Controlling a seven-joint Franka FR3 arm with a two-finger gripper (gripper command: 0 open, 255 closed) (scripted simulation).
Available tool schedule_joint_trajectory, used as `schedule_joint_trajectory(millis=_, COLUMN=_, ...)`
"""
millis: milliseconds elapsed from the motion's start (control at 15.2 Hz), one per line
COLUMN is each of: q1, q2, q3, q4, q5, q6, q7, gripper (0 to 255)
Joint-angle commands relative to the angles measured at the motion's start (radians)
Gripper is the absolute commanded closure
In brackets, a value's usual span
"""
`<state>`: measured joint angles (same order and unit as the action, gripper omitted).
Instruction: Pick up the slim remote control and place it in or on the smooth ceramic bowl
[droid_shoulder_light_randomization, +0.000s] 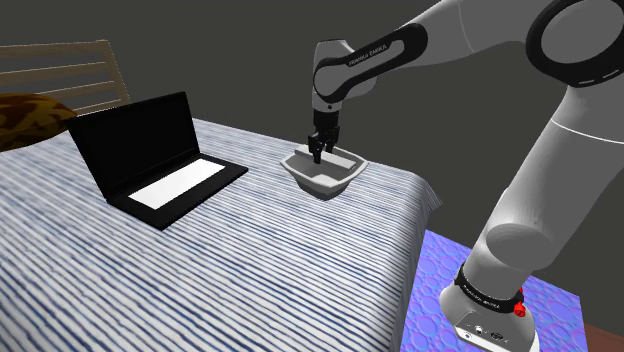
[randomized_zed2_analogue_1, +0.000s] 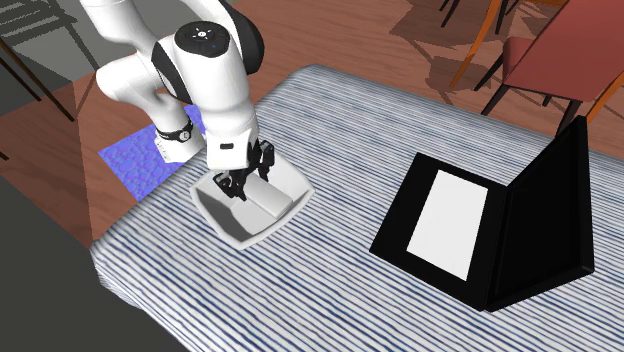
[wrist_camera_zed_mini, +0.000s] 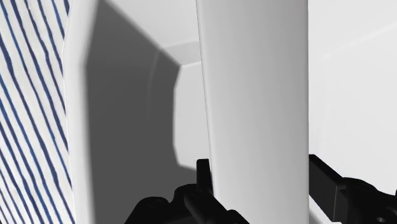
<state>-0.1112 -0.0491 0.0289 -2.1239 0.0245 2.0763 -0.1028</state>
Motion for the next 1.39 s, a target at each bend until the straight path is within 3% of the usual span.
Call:
schedule_joint_trajectory(millis=0, q1=-0.001, q2=0.002, q3=-0.001, q4=-0.002, q5=0.000, q6=0.000, q7=0.000, gripper=255)
schedule_joint_trajectory(millis=132, q1=-0.001, q2=0.002, q3=-0.001, q4=-0.002, q5=0.000, q6=0.000, q7=0.000, gripper=255)
schedule_joint_trajectory(millis=198, q1=0.000, q2=0.003, q3=0.000, q4=-0.002, q5=0.000, q6=0.001, q7=0.001, gripper=0)
schedule_joint_trajectory(millis=528, q1=-0.001, q2=0.002, q3=-0.001, q4=-0.002, q5=0.000, q6=0.000, q7=0.000, gripper=0)
schedule_joint_trajectory(millis=792, q1=-0.002, q2=-0.033, q3=-0.002, q4=0.088, q5=-0.001, q6=-0.125, q7=0.000, gripper=0)
schedule_joint_trajectory(millis=1320, q1=-0.002, q2=-0.033, q3=-0.002, q4=0.088, q5=-0.001, q6=-0.125, q7=0.000, gripper=0)
